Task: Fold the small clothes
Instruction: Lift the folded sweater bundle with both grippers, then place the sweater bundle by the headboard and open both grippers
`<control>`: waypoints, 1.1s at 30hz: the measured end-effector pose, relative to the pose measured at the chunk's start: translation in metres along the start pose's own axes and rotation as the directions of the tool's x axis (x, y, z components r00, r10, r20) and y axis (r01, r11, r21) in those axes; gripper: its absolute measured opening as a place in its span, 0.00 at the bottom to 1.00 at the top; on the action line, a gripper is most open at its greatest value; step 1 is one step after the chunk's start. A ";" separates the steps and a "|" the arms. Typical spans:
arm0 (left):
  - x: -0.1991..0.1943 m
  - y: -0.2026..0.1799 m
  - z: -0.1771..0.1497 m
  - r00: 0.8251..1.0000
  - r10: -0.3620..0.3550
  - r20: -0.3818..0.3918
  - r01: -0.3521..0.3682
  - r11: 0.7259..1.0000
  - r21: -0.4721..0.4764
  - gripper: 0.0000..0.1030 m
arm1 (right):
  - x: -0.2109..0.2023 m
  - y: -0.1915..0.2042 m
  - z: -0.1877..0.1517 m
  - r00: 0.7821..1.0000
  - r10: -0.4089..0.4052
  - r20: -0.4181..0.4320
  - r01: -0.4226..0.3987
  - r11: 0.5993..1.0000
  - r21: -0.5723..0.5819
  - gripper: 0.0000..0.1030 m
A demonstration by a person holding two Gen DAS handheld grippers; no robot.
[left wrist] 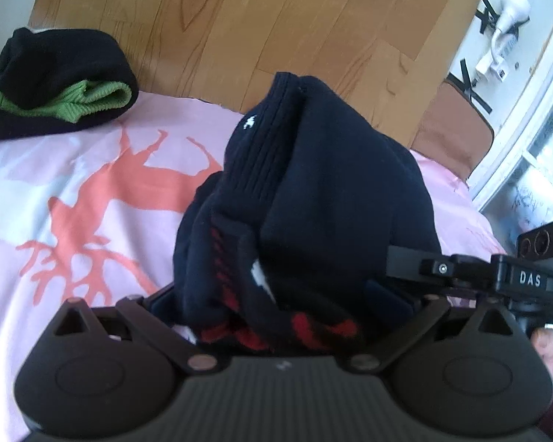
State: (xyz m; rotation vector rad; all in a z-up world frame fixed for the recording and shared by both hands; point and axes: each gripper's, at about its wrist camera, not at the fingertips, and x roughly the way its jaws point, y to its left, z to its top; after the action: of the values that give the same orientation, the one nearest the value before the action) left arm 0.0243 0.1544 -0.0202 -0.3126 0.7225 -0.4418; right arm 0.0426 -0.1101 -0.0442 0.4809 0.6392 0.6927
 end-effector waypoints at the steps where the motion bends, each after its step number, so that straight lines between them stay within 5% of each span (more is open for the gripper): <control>1: 0.000 0.003 0.002 1.000 -0.010 0.001 0.010 1.000 -0.015 0.96 | 0.001 0.000 0.002 1.000 0.004 -0.002 -0.004 1.000 -0.003 0.67; 7: 0.011 0.005 0.023 0.999 -0.031 -0.027 0.027 0.989 -0.146 0.86 | 0.002 0.004 0.022 1.000 0.013 -0.007 -0.014 0.998 -0.057 0.54; 14: 0.089 -0.087 0.079 0.985 -0.152 -0.088 0.149 0.988 -0.033 0.81 | -0.068 -0.037 0.062 0.987 -0.067 0.144 0.077 0.995 -0.065 0.50; 17: 0.146 -0.153 0.108 0.970 -0.205 -0.131 0.214 0.975 0.055 0.79 | -0.119 -0.073 0.083 0.956 -0.156 0.249 0.173 0.984 -0.047 0.50; 22: 0.247 -0.257 0.137 0.949 -0.263 -0.175 0.293 0.940 0.174 0.78 | -0.197 -0.144 0.123 0.867 -0.305 0.394 0.323 0.946 0.021 0.50; 26: 0.330 -0.296 0.128 0.947 -0.175 -0.269 0.228 0.957 0.181 0.78 | -0.219 -0.205 0.150 0.805 -0.457 0.378 0.464 0.882 0.079 0.50; 29: 0.340 -0.310 0.112 0.971 -0.112 -0.209 0.171 0.941 0.291 0.82 | -0.211 -0.253 0.135 0.793 -0.502 0.346 0.477 0.864 0.160 0.56; 30: 0.338 -0.311 0.108 0.975 -0.110 -0.194 0.167 0.938 0.305 0.83 | -0.216 -0.263 0.136 0.819 -0.480 0.315 0.427 0.876 0.225 0.57; 33: 0.332 -0.308 0.104 0.978 -0.102 -0.180 0.151 0.947 0.284 0.85 | -0.217 -0.258 0.134 0.808 -0.487 0.330 0.462 0.873 0.158 0.68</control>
State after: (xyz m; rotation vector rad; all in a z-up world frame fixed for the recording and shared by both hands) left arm 0.2317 -0.2613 -0.0035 -0.0391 0.7860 -0.6968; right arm 0.1151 -0.4648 -0.0220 0.4732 0.4084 0.0930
